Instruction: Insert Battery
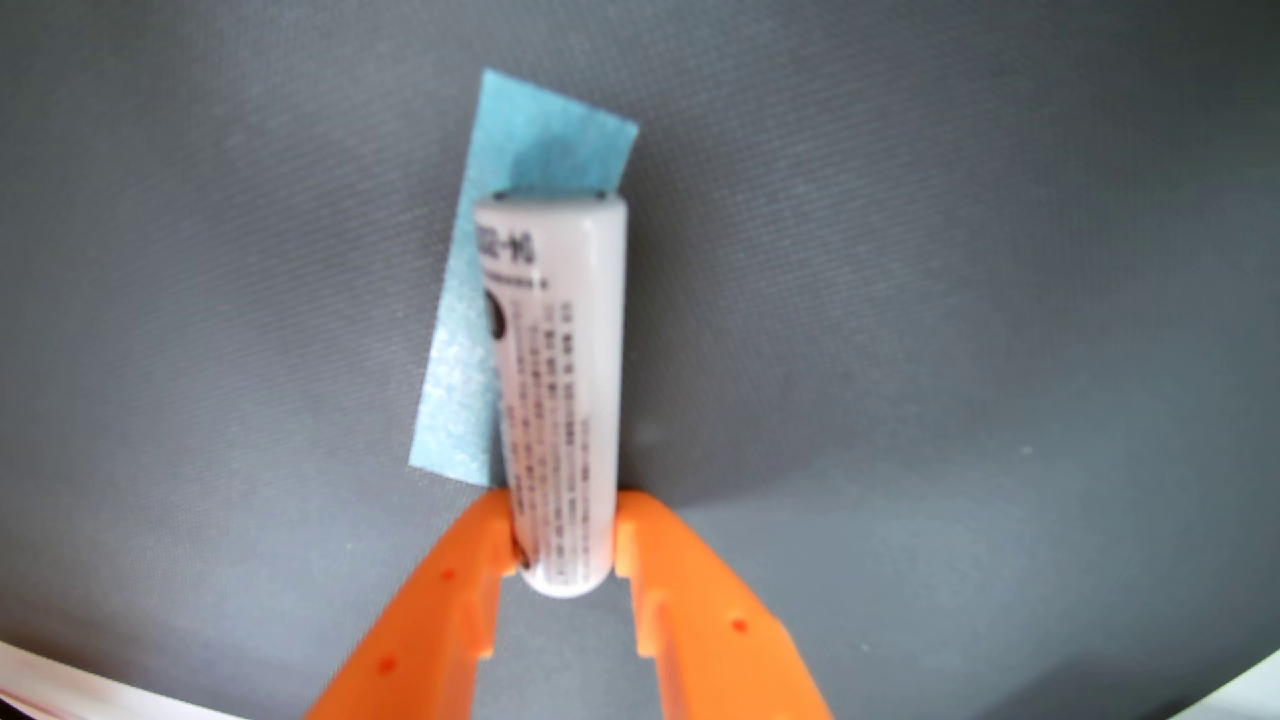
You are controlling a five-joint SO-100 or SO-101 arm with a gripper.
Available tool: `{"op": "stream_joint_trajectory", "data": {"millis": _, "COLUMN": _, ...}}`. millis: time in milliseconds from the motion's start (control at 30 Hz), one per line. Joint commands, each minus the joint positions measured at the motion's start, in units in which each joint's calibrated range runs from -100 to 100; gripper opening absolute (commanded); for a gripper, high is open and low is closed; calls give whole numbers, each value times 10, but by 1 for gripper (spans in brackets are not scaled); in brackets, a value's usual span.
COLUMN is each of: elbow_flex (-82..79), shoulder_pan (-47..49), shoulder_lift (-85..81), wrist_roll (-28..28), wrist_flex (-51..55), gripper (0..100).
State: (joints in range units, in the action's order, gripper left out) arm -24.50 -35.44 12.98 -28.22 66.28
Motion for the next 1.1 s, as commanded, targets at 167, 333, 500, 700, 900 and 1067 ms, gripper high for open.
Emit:
{"op": "stream_joint_trajectory", "data": {"millis": 167, "elbow_flex": 8, "shoulder_pan": 3, "shoulder_lift": -8, "wrist_roll": 10, "wrist_flex": 15, "gripper": 2}}
{"op": "stream_joint_trajectory", "data": {"millis": 333, "elbow_flex": 11, "shoulder_pan": 25, "shoulder_lift": -73, "wrist_roll": 48, "wrist_flex": 58, "gripper": 2}}
{"op": "stream_joint_trajectory", "data": {"millis": 500, "elbow_flex": -16, "shoulder_pan": 76, "shoulder_lift": -175, "wrist_roll": 113, "wrist_flex": 74, "gripper": 2}}
{"op": "stream_joint_trajectory", "data": {"millis": 700, "elbow_flex": -61, "shoulder_pan": 144, "shoulder_lift": -233, "wrist_roll": 199, "wrist_flex": 69, "gripper": 2}}
{"op": "stream_joint_trajectory", "data": {"millis": 900, "elbow_flex": -85, "shoulder_pan": 207, "shoulder_lift": -239, "wrist_roll": 269, "wrist_flex": 36, "gripper": 2}}
{"op": "stream_joint_trajectory", "data": {"millis": 1067, "elbow_flex": -87, "shoulder_pan": 242, "shoulder_lift": -239, "wrist_roll": 271, "wrist_flex": 32, "gripper": 2}}
